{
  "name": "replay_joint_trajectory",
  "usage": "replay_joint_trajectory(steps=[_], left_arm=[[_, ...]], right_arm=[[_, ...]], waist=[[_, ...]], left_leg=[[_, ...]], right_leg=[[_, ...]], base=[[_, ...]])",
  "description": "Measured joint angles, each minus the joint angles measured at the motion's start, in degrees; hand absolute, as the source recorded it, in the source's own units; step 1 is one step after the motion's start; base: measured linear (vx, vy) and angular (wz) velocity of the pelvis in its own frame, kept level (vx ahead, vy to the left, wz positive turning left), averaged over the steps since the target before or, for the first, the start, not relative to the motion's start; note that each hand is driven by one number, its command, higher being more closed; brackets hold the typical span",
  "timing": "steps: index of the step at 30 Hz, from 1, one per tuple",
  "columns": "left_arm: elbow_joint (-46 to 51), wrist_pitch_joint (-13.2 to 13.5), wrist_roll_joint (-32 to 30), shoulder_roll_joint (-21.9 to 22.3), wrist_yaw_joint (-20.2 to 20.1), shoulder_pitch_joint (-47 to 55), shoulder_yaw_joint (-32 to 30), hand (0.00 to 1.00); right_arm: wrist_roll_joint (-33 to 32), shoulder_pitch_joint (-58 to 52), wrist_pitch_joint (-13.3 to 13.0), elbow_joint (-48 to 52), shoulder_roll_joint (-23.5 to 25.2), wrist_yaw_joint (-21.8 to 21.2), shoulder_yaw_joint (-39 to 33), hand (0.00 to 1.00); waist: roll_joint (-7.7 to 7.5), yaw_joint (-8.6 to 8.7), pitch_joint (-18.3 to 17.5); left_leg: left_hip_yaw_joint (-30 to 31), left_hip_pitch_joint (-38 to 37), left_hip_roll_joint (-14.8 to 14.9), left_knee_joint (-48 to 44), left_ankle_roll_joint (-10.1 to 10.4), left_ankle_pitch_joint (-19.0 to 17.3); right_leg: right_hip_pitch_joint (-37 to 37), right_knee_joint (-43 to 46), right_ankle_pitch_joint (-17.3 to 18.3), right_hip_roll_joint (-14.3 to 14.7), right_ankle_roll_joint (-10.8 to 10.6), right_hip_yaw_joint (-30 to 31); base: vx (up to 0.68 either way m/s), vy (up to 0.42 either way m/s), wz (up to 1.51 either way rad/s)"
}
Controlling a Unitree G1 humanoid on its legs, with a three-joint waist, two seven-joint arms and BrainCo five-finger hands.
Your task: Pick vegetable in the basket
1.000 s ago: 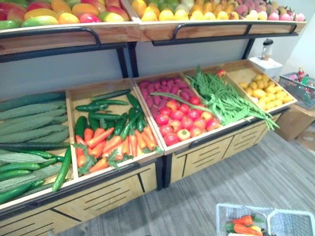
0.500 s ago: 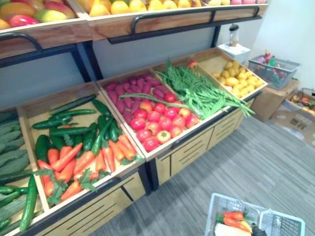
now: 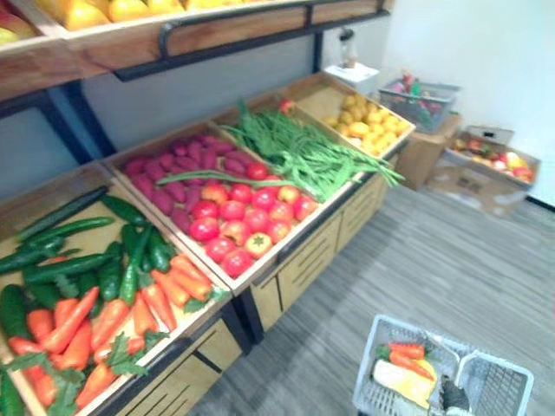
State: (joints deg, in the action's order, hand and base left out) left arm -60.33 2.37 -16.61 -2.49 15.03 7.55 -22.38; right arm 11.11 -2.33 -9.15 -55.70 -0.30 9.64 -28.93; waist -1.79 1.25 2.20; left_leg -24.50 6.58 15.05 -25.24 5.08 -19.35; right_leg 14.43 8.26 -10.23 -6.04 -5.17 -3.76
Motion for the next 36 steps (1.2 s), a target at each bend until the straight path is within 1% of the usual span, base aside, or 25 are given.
replay_joint_trajectory(steps=[1, 2, 3, 4, 5, 6, 8, 9, 10, 12, 13, 15, 16, 20, 22, 23, 24, 25, 26, 28, 30, 31, 32, 33, 36], left_arm=[[1.0, 0.06, -0.22, -0.05, 0.01, 0.18, 0.6, 0.0], [2.51, 0.34, -0.87, -0.44, -0.04, -0.29, 0.79, 0.0], [3.02, 0.35, -1.07, -0.54, -0.09, -0.66, 1.05, 0.0], [3.76, 0.44, -1.23, -0.56, -0.19, -0.62, 1.81, 0.0], [3.71, 0.45, -1.26, -0.58, -0.26, -0.52, 2.26, 0.0], [3.65, 0.47, -1.23, -0.7, -0.4, -0.53, 2.68, 0.0], [3.34, 0.72, -0.84, -1.19, -1.13, -0.76, 3.01, 0.0], [3.34, 0.75, -0.23, -1.3, -1.37, -0.72, 2.91, 0.0], [3.3, 0.74, 0.16, -1.34, -1.42, -0.68, 2.87, 0.0], [3.24, 0.84, 0.62, -0.85, -1.55, -0.95, 2.88, 0.0], [3.29, 1.07, 0.71, -0.1, -1.58, -1.3, 2.95, 0.0], [3.14, 1.21, 0.75, 0.06, -1.49, -1.93, 3.01, 0.0], [2.56, 1.22, 0.79, 0.22, -1.21, -2.68, 2.95, 0.0], [1.47, 1.25, 2.96, 2.91, -0.04, -3.51, 2.85, 0.0], [1.54, 1.36, 3.26, 3.8, 0.26, -3.49, 1.97, 0.0], [1.65, 1.43, 4.27, 3.82, 0.34, -3.42, 1.63, 0.0], [1.78, 1.76, 6.54, 4.0, 0.47, -3.33, 0.98, 0.0], [1.72, 2.14, 7.57, 4.18, 0.51, -3.36, 0.85, 0.0], [1.63, 2.57, 9.49, 4.55, 0.67, -3.23, 0.48, 0.0], [1.41, 2.58, 10.99, 4.59, 0.85, -2.87, 0.76, 0.0], [1.39, 3.13, 11.16, 4.58, 0.83, -2.75, 1.55, 0.0], [1.34, 3.61, 10.74, 4.83, 0.72, -2.75, 1.94, 0.0], [1.23, 3.78, 11.04, 4.66, 0.49, -2.95, 1.64, 0.0], [1.25, 3.86, 10.71, 4.47, 0.43, -2.82, 1.68, 0.0], [1.78, 3.99, 10.72, 4.48, 0.45, -2.87, 0.09, 0.0]], right_arm=[[-0.01, 1.07, 0.05, 1.11, 1.17, 0.09, 1.23, 1.0], [-0.09, 1.75, 0.07, 1.52, 1.61, 0.04, 2.73, 1.0], [-0.31, 1.53, -0.26, 2.02, 1.58, 0.2, 2.73, 1.0], [-0.4, 0.72, -0.44, 3.03, 1.23, 0.61, 2.82, 1.0], [-0.35, 0.59, -0.4, 3.06, 0.93, 1.08, 3.1, 1.0], [-0.3, 0.33, -0.35, 2.69, 0.75, 1.21, 3.7, 1.0], [-0.24, -0.29, -0.9, 0.91, 0.71, 1.2, 4.1, 1.0], [-0.24, -0.16, -0.85, 0.22, 0.68, 1.22, 4.06, 1.0], [-0.26, 0.06, -0.8, 0.0, 0.68, 1.18, 4.06, 1.0], [-0.38, 0.07, -0.64, -1.63, 0.16, 1.2, 3.63, 1.0], [-0.38, 0.14, -0.27, -2.28, -0.11, 1.24, 3.48, 1.0], [-0.38, 0.75, 0.21, -3.54, -0.56, 1.22, 3.54, 1.0], [-0.44, 0.88, 0.51, -3.84, -0.76, 1.22, 3.5, 1.0], [-0.71, -1.85, 0.39, -3.79, -1.14, 1.24, 3.83, 1.0], [-0.49, -2.87, 0.09, -3.81, -1.91, 1.16, 4.72, 1.0], [-0.4, -2.86, -0.03, -3.8, -2.01, 1.19, 4.72, 1.0], [-0.4, -2.86, -0.27, -3.8, -2.24, 1.19, 4.75, 1.0], [-0.4, -2.77, -0.3, -3.94, -2.7, 1.17, 4.8, 1.0], [-0.41, -1.89, -0.23, -5.12, -3.91, 1.18, 4.8, 1.0], [-0.39, -1.47, -0.24, -6.03, -4.5, 1.13, 4.8, 1.0], [-0.38, -1.48, -0.33, -6.01, -4.31, 1.04, 4.89, 1.0], [-0.39, -1.53, -0.51, -5.84, -4.68, 1.02, 5.21, 1.0], [-0.36, -1.5, -0.48, -6.15, -4.58, 1.04, 5.32, 1.0], [-0.37, -2.52, -1.35, -5.74, -3.61, 0.93, 6.06, 1.0], [-0.4, -2.84, -1.6, -5.41, -2.99, 1.0, 6.99, 1.0]], waist=[[0.88, -0.31, 0.61], [-0.12, -0.08, 2.52], [-0.49, -0.04, 2.7], [-0.75, -0.14, 2.87], [-0.69, -0.07, 2.9], [-0.71, -0.01, 2.9], [-1.06, 0.19, 2.9], [-1.34, 0.14, 3.03], [-1.44, 0.15, 3.08], [-1.06, 0.19, 2.67], [-0.63, 0.1, 2.61], [-0.44, 0.13, 2.8], [0.48, 0.36, 3.56], [1.79, 0.64, 3.68], [2.19, 0.97, 3.76], [2.21, 0.96, 3.88], [1.75, 0.4, 4.42], [1.91, 0.21, 4.52], [2.21, -0.01, 4.67], [2.24, -0.1, 4.7], [2.56, -0.22, 4.85], [4.07, -0.21, 5.16], [3.5, -0.28, 5.47], [2.99, -0.05, 5.02], [1.22, -0.59, 4.77]], left_leg=[[-5.63, -1.09, 2.17, 1.53, -1.24, 0.62], [-9.87, -2.24, 2.1, 2.62, -2.12, 1.17], [-11.59, -2.69, 1.87, 3.26, -2.48, 1.44], [-14.73, -4.05, 1.74, 4.25, -2.95, 1.93], [-17.63, -5.27, 1.79, 4.77, -3.24, 2.2], [-19.45, -5.72, 1.74, 5.1, -3.27, 2.39], [-22.66, -6.07, 1.26, 5.81, -3.79, 3.39], [-25.45, -6.65, 1.04, 6.25, -3.74, 4.06], [-26.7, -6.82, 0.93, 6.48, -3.77, 4.59], [-28.71, -6.93, 0.47, 8.74, -3.45, 7.58], [-29.68, -6.38, 0.76, 9.21, -2.84, 8.68], [-31.58, -5.57, 1.58, 8.18, -2.33, 8.98], [-31.68, -5.71, 3.16, 6.61, -2.11, 9.12], [-31.12, -8.85, 8.27, 0.36, -0.95, 9.93], [-29.02, -8.84, 11.49, -5.91, -0.81, 11.41], [-27.3, -8.41, 11.91, -7.8, -1.35, 12.19], [-20.12, -5.48, 11.6, -11.53, -2.64, 13.73], [-14.72, -4.42, 9.71, -11.7, -1.79, 12.48], [-4.02, -3.47, 4.36, -9.88, -0.41, 9.1], [5.91, -2.83, -2.98, -4.25, 0.63, 5.27], [11.91, -2.71, -6.91, 5.01, 0.89, 5.68], [15.86, -2.65, -7.54, 11.42, 0.46, 8.85], [15.49, -2.69, -7.82, 10.68, -0.67, 8.43], [15.33, -2.66, -9.73, 12.14, -0.62, 8.25], [13.88, -3.1, -12.14, 14.75, -2.4, 9.05]], right_leg=[[0.16, -5.85, -8.47, 1.48, 0.79, -1.77], [1.7, 2.39, -2.16, -0.25, 4.9, -10.69], [2.29, 8.16, 2.55, -1.81, 5.81, -14.75], [2.09, 18.29, 9.38, -4.43, 5.69, -19.86], [0.9, 25.07, 12.34, -6.22, 4.86, -21.19], [-0.17, 28.32, 13.44, -7.38, 4.48, -21.01], [-2.81, 29.4, 14.59, -9.51, 4.51, -21.26], [-3.91, 26.75, 15.88, -10.31, 3.99, -22.4], [-3.97, 25.17, 16.62, -10.14, 4.39, -23.28], [-5.31, 16.25, 17.09, -7.23, 4.41, -23.8], [-6.46, 9.51, 17.09, -4.69, 4.07, -22.28], [-7.29, 2.1, 17.0, -2.35, 2.83, -20.62], [-8.9, -1.43, 15.87, -0.58, 2.29, -20.14], [-13.96, -4.75, 15.27, 2.76, 2.83, -18.28], [-15.77, -5.91, 14.93, 4.15, 3.38, -16.45], [-16.09, -6.17, 14.87, 4.27, 3.48, -15.57], [-16.38, -6.19, 14.77, 4.01, 4.03, -13.48], [-16.51, -6.16, 14.79, 3.6, 4.08, -11.81], [-16.79, -6.05, 14.69, 2.33, 4.21, -9.43], [-17.09, -5.85, 14.53, 0.89, 3.94, -5.94], [-16.76, -5.5, 14.44, 0.57, 3.05, -3.55], [-16.47, -5.43, 14.97, 1.72, 2.04, -2.82], [-16.59, -5.34, 15.09, 1.53, 1.57, -2.23], [-16.98, -6.27, 14.19, 0.0, 0.21, -2.33], [-16.17, -6.3, 13.93, -2.42, -0.22, -2.18]], base=[[-0.33, 0.213, -2.1], [-0.28, 0.142, -1.74], [-0.23, 0.119, -1.35], [-0.13, 0.118, -1.25], [-0.09, 0.103, -1.38], [-0.05, 0.061, -1.04], [-0.04, -0.026, -0.93], [-0.01, -0.087, -1.01], [-0.03, -0.147, -1.03], [-0.06, -0.257, -0.99], [-0.05, -0.279, -0.92], [-0.05, -0.279, -0.93], [-0.06, -0.249, -0.71], [-0.03, -0.158, -0.37], [-0.02, -0.105, -0.4], [-0.02, -0.076, -0.57], [-0.01, -0.002, -0.57], [-0.01, 0.028, -0.88], [0.01, 0.113, -0.86], [0.01, 0.181, -0.9], [-0.02, 0.24, -0.71], [-0.04, 0.252, -0.58], [0.0, 0.275, -0.24], [0.05, 0.163, -0.02], [0.09, 0.174, 0.02]])
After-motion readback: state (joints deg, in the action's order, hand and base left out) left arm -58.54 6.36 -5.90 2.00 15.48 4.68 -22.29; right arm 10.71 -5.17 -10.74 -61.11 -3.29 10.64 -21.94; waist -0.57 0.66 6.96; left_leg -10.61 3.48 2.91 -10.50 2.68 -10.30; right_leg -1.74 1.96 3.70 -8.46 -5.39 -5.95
